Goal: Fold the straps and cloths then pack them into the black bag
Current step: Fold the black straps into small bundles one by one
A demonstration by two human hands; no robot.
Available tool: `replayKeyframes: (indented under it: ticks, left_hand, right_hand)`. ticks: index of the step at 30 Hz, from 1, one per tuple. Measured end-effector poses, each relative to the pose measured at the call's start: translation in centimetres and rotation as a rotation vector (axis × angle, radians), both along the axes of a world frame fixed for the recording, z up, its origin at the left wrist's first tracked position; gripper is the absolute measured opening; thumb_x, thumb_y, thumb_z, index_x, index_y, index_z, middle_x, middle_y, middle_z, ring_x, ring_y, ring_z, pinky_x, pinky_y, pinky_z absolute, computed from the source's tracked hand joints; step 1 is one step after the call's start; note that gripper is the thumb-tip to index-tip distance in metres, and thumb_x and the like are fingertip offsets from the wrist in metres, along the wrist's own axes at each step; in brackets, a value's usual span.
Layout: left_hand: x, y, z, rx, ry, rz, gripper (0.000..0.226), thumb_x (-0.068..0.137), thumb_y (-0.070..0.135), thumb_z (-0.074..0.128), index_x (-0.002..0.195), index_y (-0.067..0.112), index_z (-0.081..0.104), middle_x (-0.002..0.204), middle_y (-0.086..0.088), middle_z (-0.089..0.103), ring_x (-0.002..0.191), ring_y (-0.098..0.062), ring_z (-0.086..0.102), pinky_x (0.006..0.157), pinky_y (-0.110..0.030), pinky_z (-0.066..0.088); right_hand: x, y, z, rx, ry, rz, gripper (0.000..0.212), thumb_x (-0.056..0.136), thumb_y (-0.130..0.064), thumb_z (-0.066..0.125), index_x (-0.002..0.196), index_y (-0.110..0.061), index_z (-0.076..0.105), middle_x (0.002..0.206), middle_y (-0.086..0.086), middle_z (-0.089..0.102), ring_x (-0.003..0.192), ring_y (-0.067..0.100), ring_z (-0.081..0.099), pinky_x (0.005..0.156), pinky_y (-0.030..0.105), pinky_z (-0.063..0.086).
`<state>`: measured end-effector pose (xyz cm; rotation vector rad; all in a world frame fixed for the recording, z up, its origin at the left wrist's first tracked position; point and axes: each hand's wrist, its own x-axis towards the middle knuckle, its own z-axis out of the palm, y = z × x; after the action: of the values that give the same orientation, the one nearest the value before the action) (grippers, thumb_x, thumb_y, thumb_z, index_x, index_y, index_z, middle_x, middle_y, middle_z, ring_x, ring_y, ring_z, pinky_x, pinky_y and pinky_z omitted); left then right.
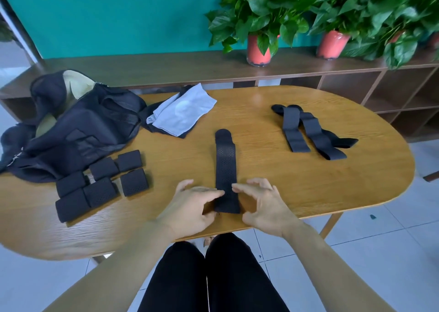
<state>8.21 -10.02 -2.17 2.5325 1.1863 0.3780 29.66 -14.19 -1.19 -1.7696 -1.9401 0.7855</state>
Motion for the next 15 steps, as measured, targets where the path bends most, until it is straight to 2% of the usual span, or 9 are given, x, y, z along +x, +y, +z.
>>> replayKeyframes:
  ticks: [1, 3, 5, 7, 8, 11, 13, 15]
  left_hand:
    - [0.1, 0.1, -0.2, 0.020, -0.021, 0.021, 0.044, 0.089, 0.031, 0.061, 0.133, 0.033, 0.053, 0.131, 0.016, 0.057, 0.122, 0.003, 0.047, 0.112, -0.028, 0.004]
    - [0.6, 0.1, -0.3, 0.023, -0.062, 0.097, 0.034, 0.093, 0.035, 0.058, 0.127, 0.033, 0.059, 0.115, 0.015, 0.067, 0.105, -0.002, 0.057, 0.110, -0.028, 0.012]
    - [1.2, -0.1, -0.1, 0.002, -0.113, 0.206, 0.024, 0.095, 0.037, 0.055, 0.116, 0.034, 0.064, 0.094, 0.013, 0.071, 0.084, -0.006, 0.057, 0.102, -0.030, 0.021]
    - [1.9, -0.1, -0.1, 0.008, -0.139, 0.311, 0.018, 0.094, 0.039, 0.054, 0.101, 0.029, 0.068, 0.080, 0.013, 0.070, 0.075, -0.008, 0.058, 0.088, -0.028, 0.023]
    - [2.3, -0.1, -0.1, 0.027, -0.129, 0.359, 0.018, 0.094, 0.040, 0.054, 0.095, 0.027, 0.067, 0.076, 0.013, 0.068, 0.072, -0.009, 0.058, 0.082, -0.027, 0.021]
    - [3.3, 0.0, 0.1, 0.115, -0.020, 0.483, 0.025, 0.093, 0.044, 0.053, 0.078, 0.026, 0.059, 0.069, 0.012, 0.062, 0.064, -0.009, 0.051, 0.077, -0.030, 0.022]
    - [3.8, 0.0, 0.3, 0.165, 0.060, 0.529, 0.034, 0.092, 0.047, 0.052, 0.067, 0.025, 0.046, 0.065, 0.010, 0.058, 0.067, -0.011, 0.046, 0.075, -0.032, 0.023]
    - [3.9, 0.1, 0.3, 0.176, 0.116, 0.553, 0.037, 0.093, 0.050, 0.050, 0.066, 0.025, 0.043, 0.064, 0.009, 0.055, 0.073, -0.012, 0.041, 0.075, -0.033, 0.022]
  right_hand:
    - [0.0, 0.0, -0.2, -0.004, -0.020, -0.013, 0.066, 0.075, -0.020, 0.062, 0.134, -0.043, 0.046, 0.129, -0.015, 0.032, 0.119, 0.009, 0.027, 0.099, 0.018, 0.020]
    - [-0.4, 0.1, -0.4, 0.066, -0.037, -0.019, 0.061, 0.078, -0.024, 0.066, 0.135, -0.038, 0.047, 0.125, -0.019, 0.044, 0.122, 0.004, 0.027, 0.103, 0.022, 0.022]
    - [-1.0, 0.5, -0.7, 0.169, 0.030, -0.091, 0.049, 0.081, -0.025, 0.068, 0.129, -0.030, 0.056, 0.103, -0.026, 0.056, 0.122, 0.004, 0.037, 0.105, 0.031, 0.027]
    - [-1.7, 1.1, -1.0, 0.235, 0.121, -0.231, 0.036, 0.083, -0.023, 0.070, 0.118, -0.024, 0.065, 0.081, -0.029, 0.051, 0.114, 0.012, 0.049, 0.101, 0.037, 0.036]
    - [-2.2, 1.3, -1.1, 0.253, 0.136, -0.291, 0.031, 0.083, -0.022, 0.070, 0.114, -0.022, 0.068, 0.076, -0.029, 0.052, 0.110, 0.014, 0.051, 0.098, 0.038, 0.039]
    - [-3.1, 2.0, -1.6, 0.270, 0.122, -0.405, 0.026, 0.085, -0.024, 0.068, 0.111, -0.021, 0.069, 0.083, -0.015, 0.069, 0.110, 0.014, 0.048, 0.094, 0.039, 0.041]
    - [-3.4, 2.4, -1.9, 0.273, 0.109, -0.451, 0.027, 0.086, -0.025, 0.066, 0.113, -0.021, 0.068, 0.087, -0.011, 0.071, 0.110, 0.013, 0.047, 0.093, 0.038, 0.041]
    - [-3.6, 2.6, -2.2, 0.284, 0.086, -0.473, 0.027, 0.086, -0.025, 0.066, 0.113, -0.021, 0.068, 0.088, -0.010, 0.072, 0.109, 0.013, 0.048, 0.093, 0.037, 0.042]
